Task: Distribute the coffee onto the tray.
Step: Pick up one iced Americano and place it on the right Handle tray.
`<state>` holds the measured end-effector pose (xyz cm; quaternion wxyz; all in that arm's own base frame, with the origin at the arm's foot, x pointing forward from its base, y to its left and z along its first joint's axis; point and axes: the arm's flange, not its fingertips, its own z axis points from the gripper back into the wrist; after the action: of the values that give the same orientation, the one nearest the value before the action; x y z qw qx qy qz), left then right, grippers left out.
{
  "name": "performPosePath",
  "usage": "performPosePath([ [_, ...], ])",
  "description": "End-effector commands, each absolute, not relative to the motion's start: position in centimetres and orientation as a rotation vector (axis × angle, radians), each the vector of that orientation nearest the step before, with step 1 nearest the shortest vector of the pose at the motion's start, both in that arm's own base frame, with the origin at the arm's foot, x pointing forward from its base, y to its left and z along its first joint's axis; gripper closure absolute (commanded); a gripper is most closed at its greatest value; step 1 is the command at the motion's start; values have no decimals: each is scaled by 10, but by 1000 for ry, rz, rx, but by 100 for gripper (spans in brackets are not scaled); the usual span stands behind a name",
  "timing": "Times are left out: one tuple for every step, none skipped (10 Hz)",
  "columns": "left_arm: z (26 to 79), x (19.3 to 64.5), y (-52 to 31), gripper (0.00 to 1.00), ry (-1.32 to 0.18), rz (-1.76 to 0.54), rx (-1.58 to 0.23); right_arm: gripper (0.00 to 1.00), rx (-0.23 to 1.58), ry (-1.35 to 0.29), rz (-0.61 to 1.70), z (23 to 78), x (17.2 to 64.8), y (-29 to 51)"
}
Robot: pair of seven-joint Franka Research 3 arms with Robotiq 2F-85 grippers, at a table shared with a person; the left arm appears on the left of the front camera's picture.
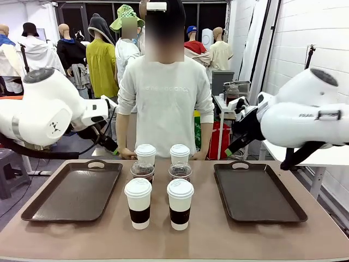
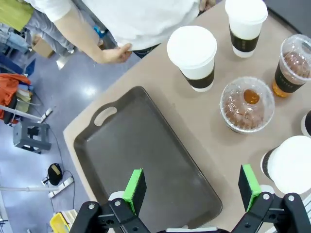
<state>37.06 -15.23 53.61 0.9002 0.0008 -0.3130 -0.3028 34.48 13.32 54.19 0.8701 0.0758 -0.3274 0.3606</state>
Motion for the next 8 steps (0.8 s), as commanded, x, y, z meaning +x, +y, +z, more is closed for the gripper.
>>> performPosePath([
  [542,365,-149,0,-658,-627,47,0,158,-679,810,545,340,131],
  [543,366,-148,0,-664,-627,44,0,174,-680,817,546,341,131],
  [543,367,-143,0,-689,-645,16,0,207,-700,840,546,342,128],
  [545,365,-137,0,-709,-689,-23,0,245,-727,869,550,341,123],
  [549,362,-131,0,-739,-717,-51,0,297,-753,895,554,340,117],
  [553,359,-126,0,-754,-739,-81,0,331,-778,917,557,340,112],
  [556,354,-120,0,-778,-769,-118,0,369,-803,934,559,340,107],
  [557,352,-114,0,-793,-794,-156,0,399,-816,953,560,339,103],
])
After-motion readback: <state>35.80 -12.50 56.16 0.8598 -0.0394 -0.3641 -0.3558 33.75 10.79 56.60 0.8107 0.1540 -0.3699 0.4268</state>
